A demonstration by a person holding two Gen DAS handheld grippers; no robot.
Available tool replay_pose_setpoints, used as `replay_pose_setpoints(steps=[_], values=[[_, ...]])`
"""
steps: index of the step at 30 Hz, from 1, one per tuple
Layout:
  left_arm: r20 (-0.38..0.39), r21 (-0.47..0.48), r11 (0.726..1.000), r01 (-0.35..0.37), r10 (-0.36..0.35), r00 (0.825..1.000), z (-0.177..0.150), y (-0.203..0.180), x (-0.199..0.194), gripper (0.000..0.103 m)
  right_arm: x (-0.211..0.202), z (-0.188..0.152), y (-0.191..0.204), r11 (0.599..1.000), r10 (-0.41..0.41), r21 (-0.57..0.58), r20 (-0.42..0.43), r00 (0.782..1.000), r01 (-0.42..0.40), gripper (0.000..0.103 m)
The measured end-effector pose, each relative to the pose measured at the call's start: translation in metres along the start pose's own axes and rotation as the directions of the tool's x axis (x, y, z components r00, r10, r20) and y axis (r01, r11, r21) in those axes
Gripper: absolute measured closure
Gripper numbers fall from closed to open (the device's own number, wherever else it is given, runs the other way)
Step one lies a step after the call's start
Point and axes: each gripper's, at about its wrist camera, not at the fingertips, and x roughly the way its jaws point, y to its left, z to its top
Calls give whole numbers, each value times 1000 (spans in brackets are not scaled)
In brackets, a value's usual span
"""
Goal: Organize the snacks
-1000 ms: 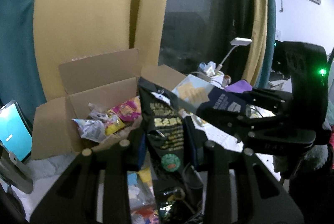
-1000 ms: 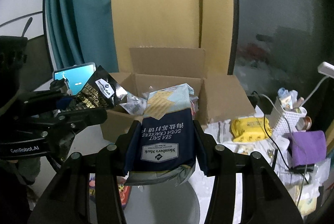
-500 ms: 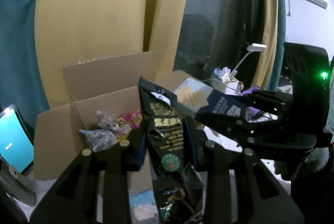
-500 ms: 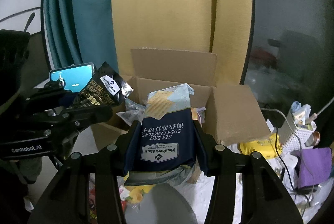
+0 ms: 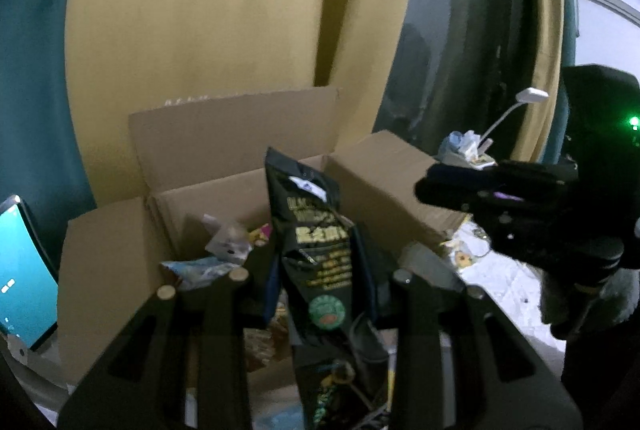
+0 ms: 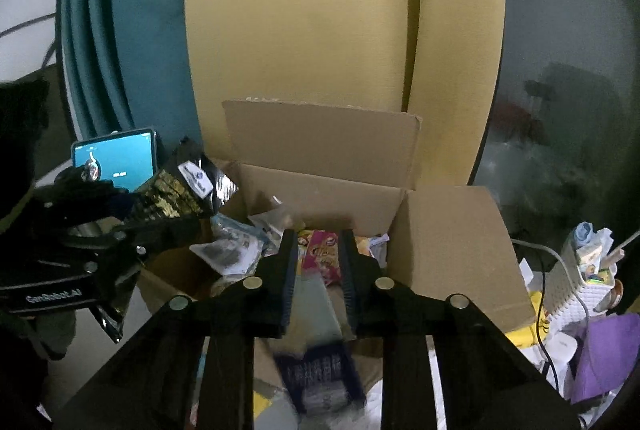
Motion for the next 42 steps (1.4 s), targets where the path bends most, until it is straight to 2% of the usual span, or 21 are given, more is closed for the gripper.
replay_pose_setpoints(steps=[5, 9, 17, 18, 19, 20, 21, 22, 27, 32, 42], values=[[-46, -36, 999, -10, 8, 999, -7, 13, 21, 69, 15, -8, -10, 1000, -1, 22, -36, 999, 1, 81], [-51, -45, 999, -19, 17, 999, -7, 15, 27, 69, 16, -15, -14, 999, 4, 37, -47, 999, -2, 81], [-72, -81, 995, -58, 52, 996, 9, 25, 47, 68, 25, -17, -19, 999, 7, 53, -58, 998, -4, 80], [-81, -92, 993, -68, 60, 995, 12, 27, 50, 62, 28, -16, -20, 999, 8, 52, -61, 998, -4, 80], [-81, -109, 992, -71, 62, 995, 15, 30, 52, 49, 29, -16, -21, 999, 8, 53, -62, 998, -5, 80], [-77, -124, 990, -70, 61, 995, 18, 33, 52, 43, 31, -15, -22, 998, 8, 55, -64, 998, -4, 80], [-74, -134, 989, -71, 61, 995, 19, 35, 51, 30, 32, -15, -23, 998, 8, 58, -66, 998, -4, 80], [-65, -150, 986, -71, 62, 996, 21, 37, 49, 24, 33, -15, -24, 998, 6, 60, -67, 998, -2, 80], [-55, -147, 986, -82, 74, 996, 16, 35, 34, 23, 33, -17, -25, 997, 1, 80, -73, 997, 5, 80], [-49, -143, 986, -83, 76, 996, 8, 26, 13, 23, 25, -20, -21, 996, -1, 84, -76, 997, 7, 73], [-35, -124, 990, -63, 59, 998, -18, -7, -35, 23, -15, -33, -10, 996, -6, 87, -71, 997, 12, 71]])
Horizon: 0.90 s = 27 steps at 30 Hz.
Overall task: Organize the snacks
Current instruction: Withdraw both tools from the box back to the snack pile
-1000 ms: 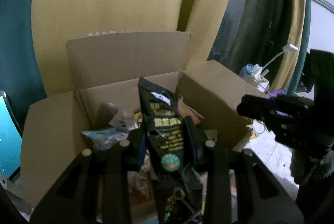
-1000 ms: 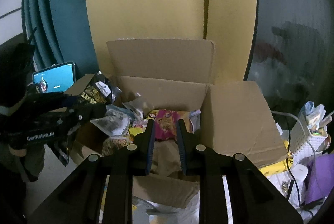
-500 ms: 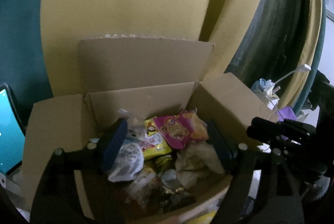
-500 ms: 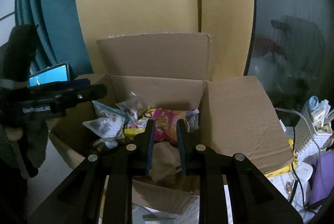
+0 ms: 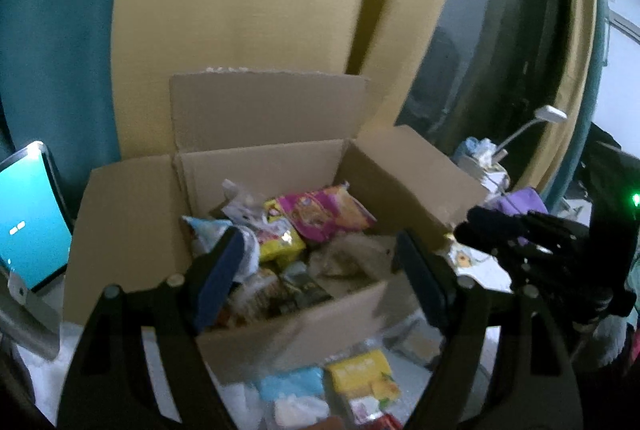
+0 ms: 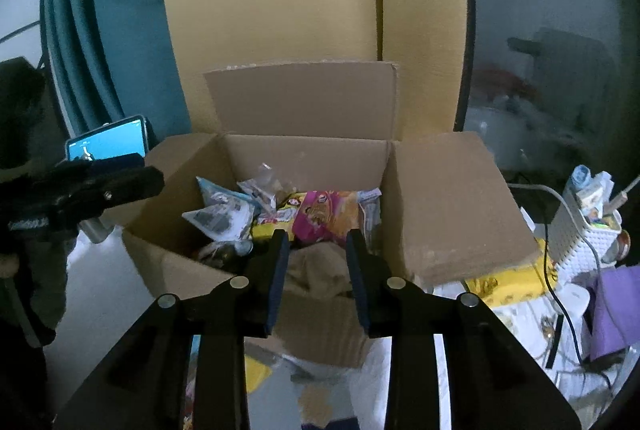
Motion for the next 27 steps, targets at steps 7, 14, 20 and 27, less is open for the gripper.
replay_pose_setpoints(steps=[7, 14, 20, 27], values=[[-16, -12, 1000, 3, -3, 1000, -26, -13, -19, 23, -25, -21, 2, 1000, -3, 6, -5, 1000, 3, 57], [-46, -25, 1000, -1, 0, 999, -59, -24, -29, 23, -41, -50, 1, 1000, -11, 15, -28, 1000, 12, 57], [-96, -60, 998, -22, 16, 995, -96, -24, -27, 23, -48, -75, -4, 1000, -7, 28, -51, 999, 9, 56], [-174, -97, 993, -64, 47, 984, -134, -19, -15, 23, -43, -102, -9, 998, 5, 59, -88, 996, 0, 41]])
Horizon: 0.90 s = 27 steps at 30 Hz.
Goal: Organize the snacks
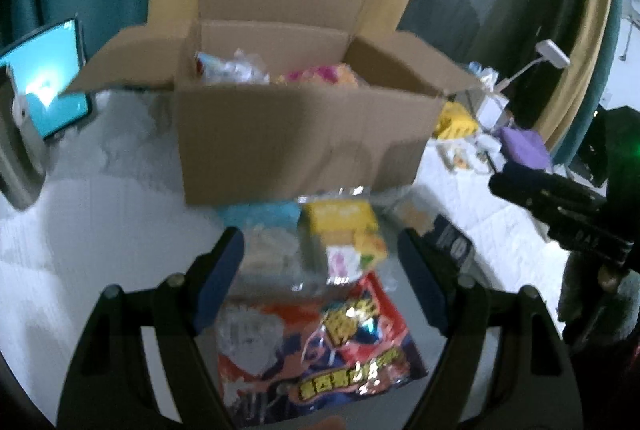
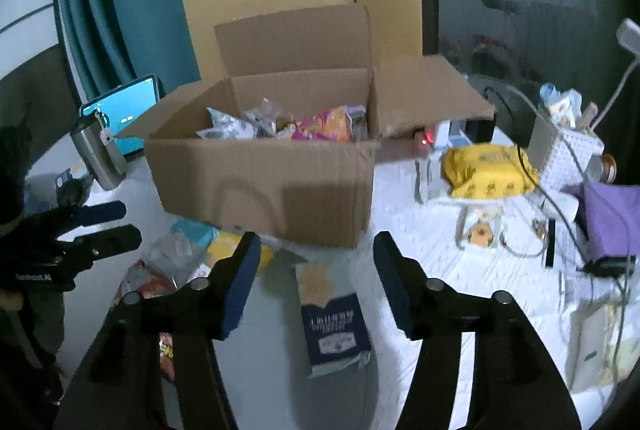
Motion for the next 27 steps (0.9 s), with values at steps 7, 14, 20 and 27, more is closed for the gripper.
replay_pose_setpoints(steps=[7, 14, 20, 27], values=[[-59, -3, 999, -42, 42, 997, -16, 5, 19, 23, 18, -29, -11, 999, 11, 48, -54, 998, -8, 41], [-96, 19, 995, -101, 102, 990, -12, 15, 40, 23, 43, -47, -21, 997, 25, 76, -122, 992, -15, 41], [-136, 21, 993, -117, 119, 983, -3, 27, 59, 23, 69, -55, -20, 997, 47, 74, -188, 981, -34, 41], [-205, 19, 993, -117, 118, 972, -3, 35, 86, 23, 87, -56, -20, 997, 52, 73, -214, 975, -37, 40]])
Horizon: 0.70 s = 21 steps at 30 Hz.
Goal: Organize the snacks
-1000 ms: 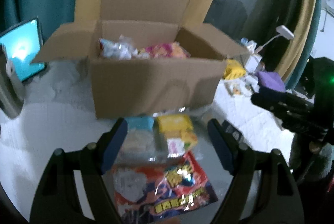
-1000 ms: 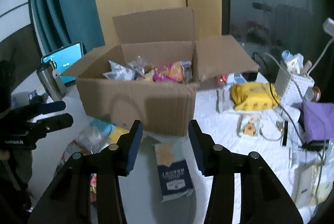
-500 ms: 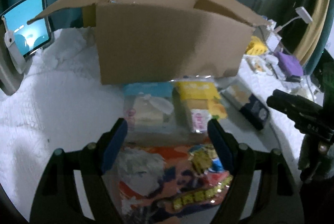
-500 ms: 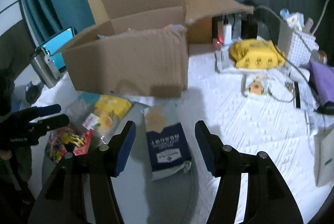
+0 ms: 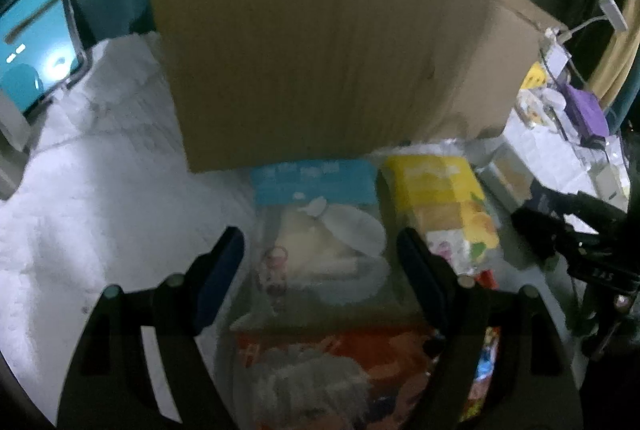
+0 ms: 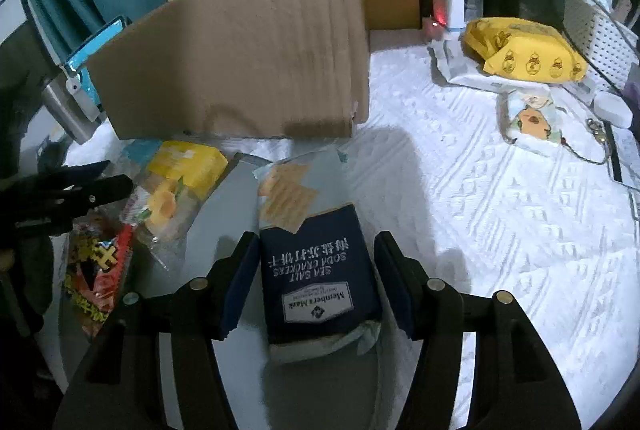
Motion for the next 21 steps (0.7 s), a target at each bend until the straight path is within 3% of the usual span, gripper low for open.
replay_pose_setpoints(steps=[10, 12, 16, 21], values=[[0, 32, 999, 1, -1, 1000, 0, -7, 8, 24, 8, 2, 9, 997, -47, -54, 2, 999, 47, 40], [5, 47, 999, 6, -6, 1000, -2, -10, 7, 36, 9, 2, 10, 997, -52, -62, 3, 999, 52, 41], [25, 67, 998, -11, 9, 1000, -5, -10, 4, 41, 9, 1, 12, 995, -58, -75, 5, 998, 58, 46], [47, 61, 998, 21, -24, 999, -13, -11, -7, 43, 6, -1, 13, 995, -72, -67, 15, 997, 73, 50]])
